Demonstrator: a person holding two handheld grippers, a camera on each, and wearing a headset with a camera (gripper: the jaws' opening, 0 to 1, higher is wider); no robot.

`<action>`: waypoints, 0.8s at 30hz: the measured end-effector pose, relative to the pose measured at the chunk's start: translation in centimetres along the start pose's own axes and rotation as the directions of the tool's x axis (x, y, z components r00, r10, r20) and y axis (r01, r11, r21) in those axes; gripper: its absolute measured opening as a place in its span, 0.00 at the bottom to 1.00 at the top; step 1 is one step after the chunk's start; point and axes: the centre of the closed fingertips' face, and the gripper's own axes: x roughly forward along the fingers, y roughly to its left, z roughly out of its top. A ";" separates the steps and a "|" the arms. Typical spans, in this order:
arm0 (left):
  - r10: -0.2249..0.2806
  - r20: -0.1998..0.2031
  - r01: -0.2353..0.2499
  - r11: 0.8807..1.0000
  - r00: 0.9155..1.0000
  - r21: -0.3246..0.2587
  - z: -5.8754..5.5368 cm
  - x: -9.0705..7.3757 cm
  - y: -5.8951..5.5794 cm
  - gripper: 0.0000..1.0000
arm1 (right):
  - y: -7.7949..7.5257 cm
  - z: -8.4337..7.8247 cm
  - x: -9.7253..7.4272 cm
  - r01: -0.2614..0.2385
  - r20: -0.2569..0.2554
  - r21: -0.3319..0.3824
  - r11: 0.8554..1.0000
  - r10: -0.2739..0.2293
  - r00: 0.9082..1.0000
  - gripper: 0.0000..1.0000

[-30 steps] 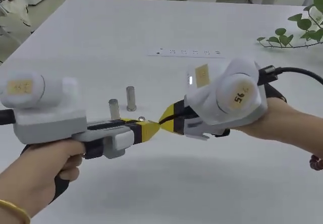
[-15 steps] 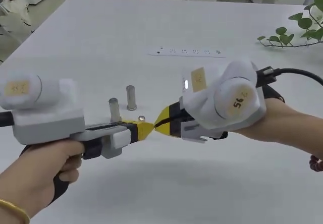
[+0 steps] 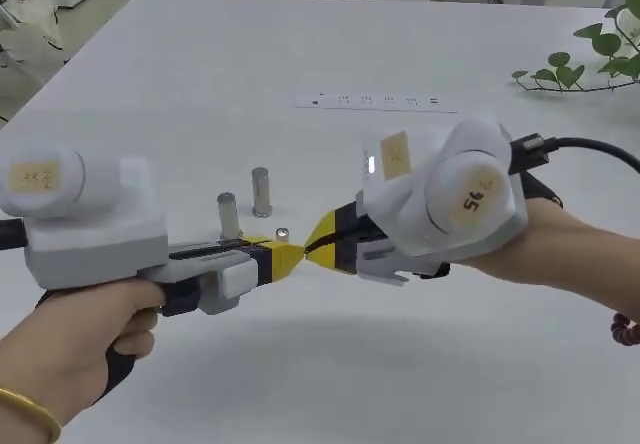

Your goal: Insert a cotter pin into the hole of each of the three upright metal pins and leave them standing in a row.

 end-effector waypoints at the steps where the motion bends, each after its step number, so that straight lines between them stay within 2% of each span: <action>1: -0.001 -0.001 0.001 1.000 1.000 0.003 0.0 0.0 0.0 0.00 | 0.0 0.0 0.0 -0.001 0.003 0.004 1.000 0.001 1.000 0.03; 7: 0.012 -0.024 -0.011 0.999 1.000 0.054 -0.4 0.1 0.1 0.00 | 0.0 -0.3 -0.1 -0.013 0.027 0.081 0.997 0.011 1.000 0.07; 10: 0.013 -0.038 -0.009 0.995 0.999 0.096 -0.7 0.0 0.1 0.00 | 0.2 -0.5 -0.3 -0.039 0.046 0.156 0.987 0.032 0.998 0.09; 12: 0.017 -0.054 -0.010 0.992 0.998 0.123 -1.0 -0.1 0.2 0.00 | 0.3 -0.4 -0.5 -0.066 0.078 0.212 0.975 0.050 0.996 0.09; 17: 0.013 -0.075 0.002 0.982 0.997 0.187 -1.5 -0.5 0.1 0.00 | 0.7 -0.6 -1.0 -0.135 0.132 0.330 0.934 0.096 0.987 0.14; 18: 0.007 -0.079 0.009 0.980 0.997 0.200 -1.6 -0.5 0.0 0.00 | 1.1 -0.5 -1.1 -0.168 0.156 0.357 0.919 0.119 0.981 0.14; 19: 0.005 -0.080 0.012 0.978 0.997 0.209 -1.6 -0.6 0.0 0.00 | 1.2 -0.5 -1.2 -0.183 0.163 0.374 0.909 0.130 0.978 0.15; 24: -0.023 -0.101 0.051 0.959 0.995 0.279 -1.9 -0.8 -0.6 0.00 | 1.8 -0.8 -1.5 -0.231 0.192 0.395 0.889 0.166 0.967 0.15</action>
